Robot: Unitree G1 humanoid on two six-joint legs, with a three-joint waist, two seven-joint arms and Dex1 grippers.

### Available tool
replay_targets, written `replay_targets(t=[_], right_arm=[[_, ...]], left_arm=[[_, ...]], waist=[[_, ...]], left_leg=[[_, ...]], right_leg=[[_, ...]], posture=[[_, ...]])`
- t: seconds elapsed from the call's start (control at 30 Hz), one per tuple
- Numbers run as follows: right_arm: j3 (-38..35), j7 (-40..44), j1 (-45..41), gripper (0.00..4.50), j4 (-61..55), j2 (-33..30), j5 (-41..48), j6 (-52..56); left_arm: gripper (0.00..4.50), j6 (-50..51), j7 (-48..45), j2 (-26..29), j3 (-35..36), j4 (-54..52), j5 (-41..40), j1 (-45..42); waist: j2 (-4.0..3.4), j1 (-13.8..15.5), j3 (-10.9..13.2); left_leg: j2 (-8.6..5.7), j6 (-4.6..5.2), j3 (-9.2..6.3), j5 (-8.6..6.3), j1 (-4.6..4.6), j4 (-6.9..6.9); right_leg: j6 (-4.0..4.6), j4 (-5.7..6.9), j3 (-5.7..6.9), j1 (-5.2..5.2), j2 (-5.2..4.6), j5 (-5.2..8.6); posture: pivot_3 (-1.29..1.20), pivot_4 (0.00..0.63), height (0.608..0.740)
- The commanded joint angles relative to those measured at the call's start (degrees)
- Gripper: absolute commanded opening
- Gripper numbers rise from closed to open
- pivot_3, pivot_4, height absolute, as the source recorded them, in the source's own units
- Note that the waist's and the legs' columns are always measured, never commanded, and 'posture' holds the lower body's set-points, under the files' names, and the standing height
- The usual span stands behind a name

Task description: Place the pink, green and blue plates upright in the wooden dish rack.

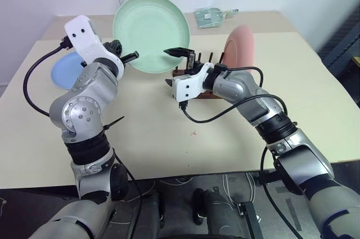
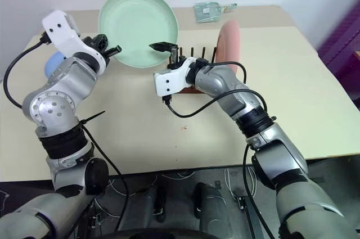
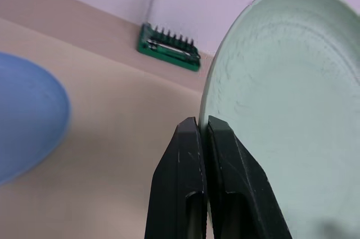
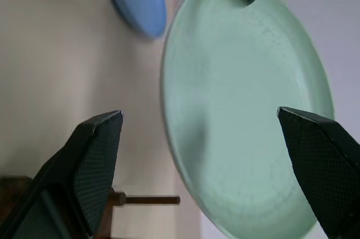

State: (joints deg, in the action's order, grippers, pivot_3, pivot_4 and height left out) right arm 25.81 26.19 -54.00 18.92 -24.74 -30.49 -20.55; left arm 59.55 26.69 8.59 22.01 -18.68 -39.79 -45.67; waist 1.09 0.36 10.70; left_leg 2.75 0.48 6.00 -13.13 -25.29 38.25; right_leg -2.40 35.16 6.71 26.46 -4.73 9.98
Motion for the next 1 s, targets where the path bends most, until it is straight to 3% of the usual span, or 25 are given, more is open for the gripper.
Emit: replay_targets(t=[0.03,0.17,0.3,0.5,0.6,0.7,0.83,1.0], right_arm=[[-0.71,-2.47,-2.34,3.97,0.69,0.51,-1.88,-1.52],[-0.92,-2.97,-2.44,2.27,1.37,0.68,-2.9,-1.88],[-1.14,-3.48,-2.12,0.17,1.25,0.69,-3.98,-1.92],[-1.44,-4.38,-1.96,0.08,0.99,0.72,-5.02,-1.88],[-1.55,-4.92,-2.06,0.0,1.06,0.21,-5.89,-2.06],[-2.2,-5.29,-2.09,0.0,1.1,-0.46,-5.66,-2.15],[-4.5,-4.33,-1.63,0.0,0.26,-1.72,-2.1,-2.86],[-11.19,3.06,1.0,0.0,-6.05,-2.44,13.12,-1.54]], left_arm=[[0.0,2.21,0.7,-0.58,1.13,-3.38,-1.91,-2.05],[0.0,3.74,0.81,-0.76,1.39,-3.97,-1.79,-2.07],[0.0,4.5,0.74,-0.92,1.96,-4.23,-1.68,-2.1],[0.0,5.27,-0.62,-0.88,1.81,-4.46,-1.85,-1.87],[0.97,-3.01,-2.91,-2.35,4.4,-4.65,-2.61,-3.77],[2.31,-10.66,-2.82,-1.67,7.71,-3.66,-1.31,-6.01],[2.31,-17.27,-2.68,3.41,11.4,-0.48,1.84,-6.8],[2.31,-18.97,-8.31,15.0,9.56,3.71,8.68,-0.02]], waist=[[0.0,0.0,0.0],[0.0,-0.01,0.0],[0.04,0.06,0.02],[0.07,0.16,0.07],[0.08,0.2,0.07],[0.08,0.16,0.08],[0.08,-0.15,0.08],[0.07,-0.7,0.08]], left_leg=[[0.0,0.0,0.0,0.0,0.0,0.0],[0.0,-0.02,-0.01,0.01,0.0,0.0],[0.0,-0.02,-0.01,0.02,0.0,0.0],[0.0,-0.04,-0.01,0.03,0.04,0.0],[0.0,-0.04,-0.01,0.03,0.04,0.01],[0.0,-0.05,0.0,0.03,0.03,0.01],[0.0,-0.05,0.01,0.03,0.04,-0.03],[0.02,-0.05,0.03,0.03,0.04,-0.07]], right_leg=[[0.0,0.0,0.0,0.0,0.0,0.0],[0.0,0.01,0.0,-0.01,0.0,0.0],[0.0,0.01,0.0,-0.01,0.0,0.0],[0.01,0.02,-0.03,-0.04,0.01,-0.01],[0.01,0.02,-0.03,-0.04,0.01,-0.01],[0.02,0.01,-0.02,-0.03,0.01,-0.01],[0.03,0.0,-0.03,-0.02,0.04,-0.01],[0.03,0.0,-0.02,-0.02,0.07,-0.01]], posture=[[0.0,0.15,0.73],[0.0,0.15,0.73],[0.0,0.15,0.73],[0.0,0.15,0.73],[0.0,0.15,0.73],[0.0,0.15,0.73],[0.0,0.15,0.73],[0.0,0.15,0.73]])
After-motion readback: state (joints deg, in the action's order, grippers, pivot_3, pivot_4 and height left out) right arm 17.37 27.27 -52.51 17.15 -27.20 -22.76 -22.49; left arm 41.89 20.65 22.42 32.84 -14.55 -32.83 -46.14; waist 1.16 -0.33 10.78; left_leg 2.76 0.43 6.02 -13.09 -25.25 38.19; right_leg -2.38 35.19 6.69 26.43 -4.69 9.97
